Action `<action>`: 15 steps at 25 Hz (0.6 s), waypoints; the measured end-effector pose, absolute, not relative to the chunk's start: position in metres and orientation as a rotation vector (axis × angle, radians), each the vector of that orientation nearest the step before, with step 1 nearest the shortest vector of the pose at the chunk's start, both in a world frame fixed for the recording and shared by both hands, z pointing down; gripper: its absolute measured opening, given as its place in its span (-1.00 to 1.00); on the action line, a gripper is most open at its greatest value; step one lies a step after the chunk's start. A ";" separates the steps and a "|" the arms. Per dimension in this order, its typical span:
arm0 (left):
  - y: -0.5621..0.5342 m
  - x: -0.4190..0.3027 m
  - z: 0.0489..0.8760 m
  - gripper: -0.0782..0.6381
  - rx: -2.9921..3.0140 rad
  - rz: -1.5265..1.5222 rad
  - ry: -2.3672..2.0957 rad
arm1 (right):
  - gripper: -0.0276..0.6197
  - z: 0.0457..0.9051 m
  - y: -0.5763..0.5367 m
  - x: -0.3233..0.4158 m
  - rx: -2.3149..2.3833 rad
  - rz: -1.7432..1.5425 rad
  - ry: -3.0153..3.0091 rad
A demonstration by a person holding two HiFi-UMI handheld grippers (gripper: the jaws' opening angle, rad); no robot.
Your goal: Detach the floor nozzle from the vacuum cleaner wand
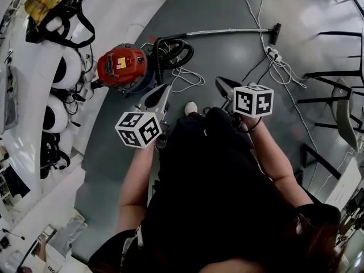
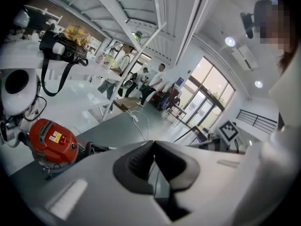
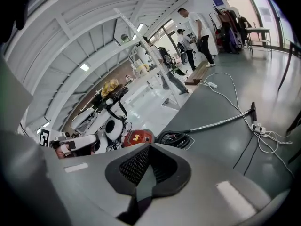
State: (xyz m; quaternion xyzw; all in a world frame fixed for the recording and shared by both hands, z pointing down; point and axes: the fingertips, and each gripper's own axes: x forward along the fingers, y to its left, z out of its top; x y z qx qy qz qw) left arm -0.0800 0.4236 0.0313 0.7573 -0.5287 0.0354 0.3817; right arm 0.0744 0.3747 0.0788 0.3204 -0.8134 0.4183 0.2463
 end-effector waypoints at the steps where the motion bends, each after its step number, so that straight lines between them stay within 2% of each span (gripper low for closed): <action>1: 0.422 -0.081 0.032 -0.75 1.936 0.097 -1.348 | -0.92 0.079 0.373 0.075 0.874 1.136 -2.217; 15: 0.355 -0.084 0.059 -0.76 1.891 0.122 -1.354 | -0.92 0.095 0.294 0.065 0.881 1.166 -2.213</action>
